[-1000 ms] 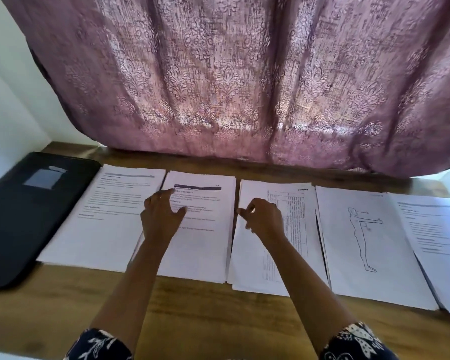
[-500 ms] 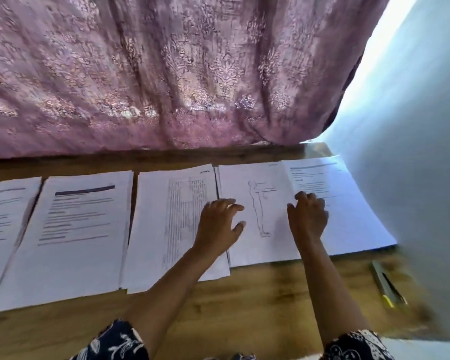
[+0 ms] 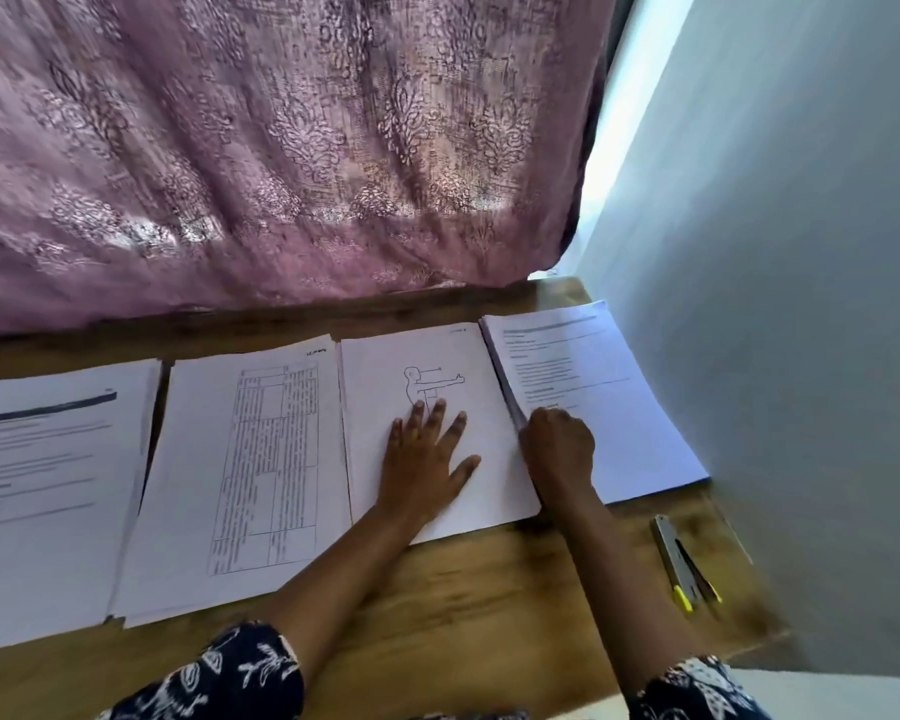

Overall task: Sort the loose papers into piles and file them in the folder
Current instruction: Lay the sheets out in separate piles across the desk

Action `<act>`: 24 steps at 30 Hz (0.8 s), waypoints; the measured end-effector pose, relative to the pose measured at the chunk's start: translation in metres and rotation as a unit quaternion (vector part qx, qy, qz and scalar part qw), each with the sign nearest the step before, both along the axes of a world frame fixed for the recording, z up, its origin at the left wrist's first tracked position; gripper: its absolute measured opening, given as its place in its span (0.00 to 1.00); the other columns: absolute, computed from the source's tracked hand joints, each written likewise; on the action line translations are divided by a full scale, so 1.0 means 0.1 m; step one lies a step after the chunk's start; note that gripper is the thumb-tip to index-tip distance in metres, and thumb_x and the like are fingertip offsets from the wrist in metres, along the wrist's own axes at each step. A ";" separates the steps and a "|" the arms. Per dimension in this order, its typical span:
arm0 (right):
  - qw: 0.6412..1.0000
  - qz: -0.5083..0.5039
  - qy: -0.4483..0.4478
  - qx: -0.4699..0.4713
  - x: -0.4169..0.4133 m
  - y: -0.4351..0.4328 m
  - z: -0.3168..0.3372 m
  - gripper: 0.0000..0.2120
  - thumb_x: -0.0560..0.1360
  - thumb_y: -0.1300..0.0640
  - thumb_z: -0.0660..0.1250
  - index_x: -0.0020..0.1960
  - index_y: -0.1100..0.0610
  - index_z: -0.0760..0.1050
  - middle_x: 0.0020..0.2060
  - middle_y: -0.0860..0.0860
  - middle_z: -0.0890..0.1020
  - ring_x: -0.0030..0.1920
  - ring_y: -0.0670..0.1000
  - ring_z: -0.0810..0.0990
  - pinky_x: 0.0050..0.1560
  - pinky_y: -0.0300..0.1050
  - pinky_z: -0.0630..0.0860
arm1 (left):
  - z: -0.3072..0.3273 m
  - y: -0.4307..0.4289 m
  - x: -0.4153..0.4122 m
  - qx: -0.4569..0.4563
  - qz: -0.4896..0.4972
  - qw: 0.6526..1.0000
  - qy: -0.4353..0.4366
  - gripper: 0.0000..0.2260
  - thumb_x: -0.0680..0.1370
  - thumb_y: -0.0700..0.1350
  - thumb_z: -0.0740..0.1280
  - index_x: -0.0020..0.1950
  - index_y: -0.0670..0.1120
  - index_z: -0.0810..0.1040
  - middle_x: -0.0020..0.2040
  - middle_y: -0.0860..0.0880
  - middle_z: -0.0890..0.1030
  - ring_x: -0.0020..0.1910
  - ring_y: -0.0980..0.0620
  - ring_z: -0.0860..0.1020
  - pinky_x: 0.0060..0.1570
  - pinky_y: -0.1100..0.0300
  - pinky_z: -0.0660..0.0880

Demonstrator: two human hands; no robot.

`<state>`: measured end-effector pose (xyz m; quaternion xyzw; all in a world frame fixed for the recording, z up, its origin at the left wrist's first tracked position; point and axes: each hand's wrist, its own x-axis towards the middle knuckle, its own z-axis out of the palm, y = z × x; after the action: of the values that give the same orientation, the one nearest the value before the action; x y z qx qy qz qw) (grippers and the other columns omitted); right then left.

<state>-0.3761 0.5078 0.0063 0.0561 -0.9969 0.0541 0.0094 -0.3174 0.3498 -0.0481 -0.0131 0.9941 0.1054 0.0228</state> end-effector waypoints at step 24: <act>0.999 0.011 -0.005 -0.053 -0.04 -0.04 0.19 0.09 0.77 0.64 0.60 0.49 0.64 0.80 0.46 0.59 0.83 0.48 0.61 0.81 0.40 0.43 0.66 | -0.07 0.02 -0.05 0.008 0.016 0.999 0.035 0.32 0.76 0.67 0.45 0.75 0.54 0.65 0.76 0.47 0.64 0.76 0.42 0.60 0.72 0.43 0.56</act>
<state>-0.3803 0.5034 0.0255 0.0660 -0.9920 0.1073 0.0072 -0.3228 0.3515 -0.0547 -0.0248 0.9931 0.1141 -0.0134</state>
